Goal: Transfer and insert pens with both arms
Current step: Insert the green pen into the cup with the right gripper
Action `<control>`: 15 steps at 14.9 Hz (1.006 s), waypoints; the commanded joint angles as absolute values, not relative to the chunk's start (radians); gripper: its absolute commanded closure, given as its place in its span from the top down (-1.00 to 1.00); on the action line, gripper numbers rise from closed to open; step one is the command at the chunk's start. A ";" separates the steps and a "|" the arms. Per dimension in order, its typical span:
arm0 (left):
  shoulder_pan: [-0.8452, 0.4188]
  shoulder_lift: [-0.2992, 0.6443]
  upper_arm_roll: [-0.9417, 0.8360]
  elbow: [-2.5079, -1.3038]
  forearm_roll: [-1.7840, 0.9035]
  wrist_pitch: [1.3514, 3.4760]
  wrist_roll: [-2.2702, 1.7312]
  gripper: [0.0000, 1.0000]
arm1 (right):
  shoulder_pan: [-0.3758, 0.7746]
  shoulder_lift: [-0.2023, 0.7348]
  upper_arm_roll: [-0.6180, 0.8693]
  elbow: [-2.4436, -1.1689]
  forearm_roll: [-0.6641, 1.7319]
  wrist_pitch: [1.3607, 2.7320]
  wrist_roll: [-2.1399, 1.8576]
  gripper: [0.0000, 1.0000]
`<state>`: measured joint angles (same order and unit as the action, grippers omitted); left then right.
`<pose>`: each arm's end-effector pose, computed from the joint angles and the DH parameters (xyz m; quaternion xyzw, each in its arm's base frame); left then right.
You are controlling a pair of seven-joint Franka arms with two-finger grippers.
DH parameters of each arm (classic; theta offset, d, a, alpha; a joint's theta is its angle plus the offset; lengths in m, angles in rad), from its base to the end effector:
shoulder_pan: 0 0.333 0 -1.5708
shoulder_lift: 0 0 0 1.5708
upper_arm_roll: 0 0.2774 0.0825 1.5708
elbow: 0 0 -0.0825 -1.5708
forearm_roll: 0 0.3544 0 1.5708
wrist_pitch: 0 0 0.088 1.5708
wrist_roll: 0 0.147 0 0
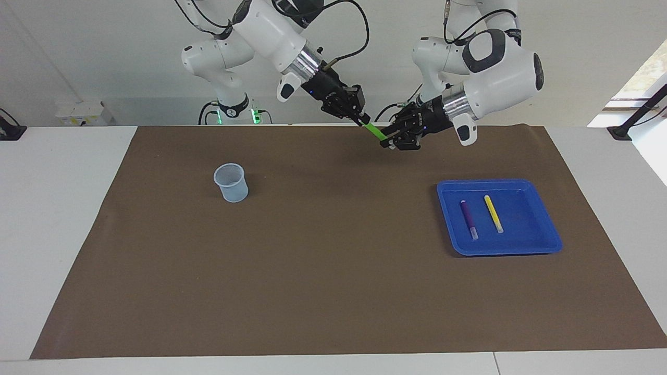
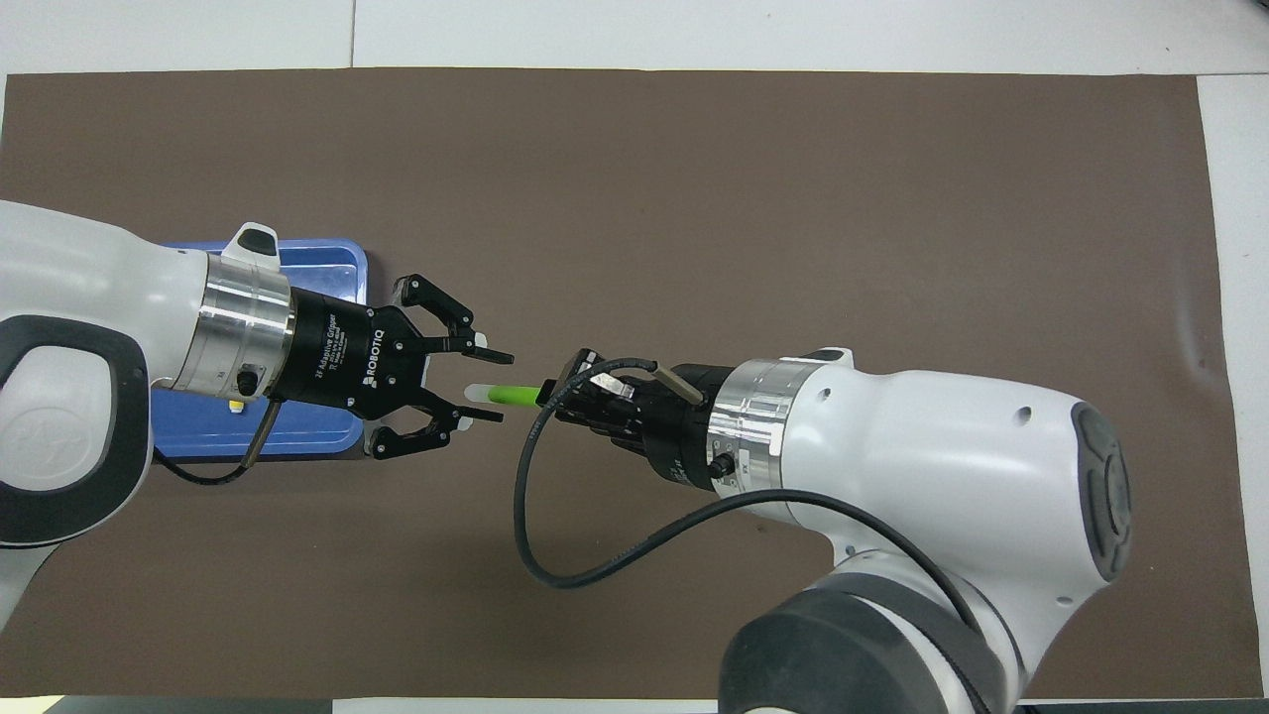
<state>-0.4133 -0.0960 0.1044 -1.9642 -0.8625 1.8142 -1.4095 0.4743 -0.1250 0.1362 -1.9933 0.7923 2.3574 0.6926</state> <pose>0.4591 -0.2420 0.4817 0.7141 0.5688 -0.3251 0.2467 0.4412 0.3478 0.5157 -0.8890 0.2345 0.0170 0.3929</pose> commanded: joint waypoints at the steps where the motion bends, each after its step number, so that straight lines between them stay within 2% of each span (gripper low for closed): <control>1: -0.394 -0.124 0.115 -1.980 -0.867 1.829 -1.367 1.00 | 0.405 -0.107 0.140 -1.927 0.679 2.213 0.651 -1.00; 3: -0.353 -0.123 0.115 -1.979 -0.830 1.821 -1.301 1.00 | 0.342 -0.098 0.135 -1.870 0.580 2.060 0.541 -1.00; 6: -0.307 -0.123 0.117 -1.977 -0.727 1.804 -1.163 1.00 | 0.189 -0.109 0.133 -1.804 0.413 1.785 0.202 -1.00; 8: -0.282 -0.123 0.117 -1.979 -0.639 1.801 -1.083 1.00 | 0.114 -0.123 0.133 -1.799 0.329 1.698 0.068 -1.00; 11: -0.241 -0.123 0.118 -1.986 -0.513 1.801 -0.941 1.00 | 0.101 -0.146 0.137 -1.844 0.125 1.690 0.034 -1.00; 15: -0.147 -0.085 0.120 -1.985 -0.401 1.805 -0.677 1.00 | 0.083 -0.195 0.133 -2.057 0.008 1.831 -0.035 -1.00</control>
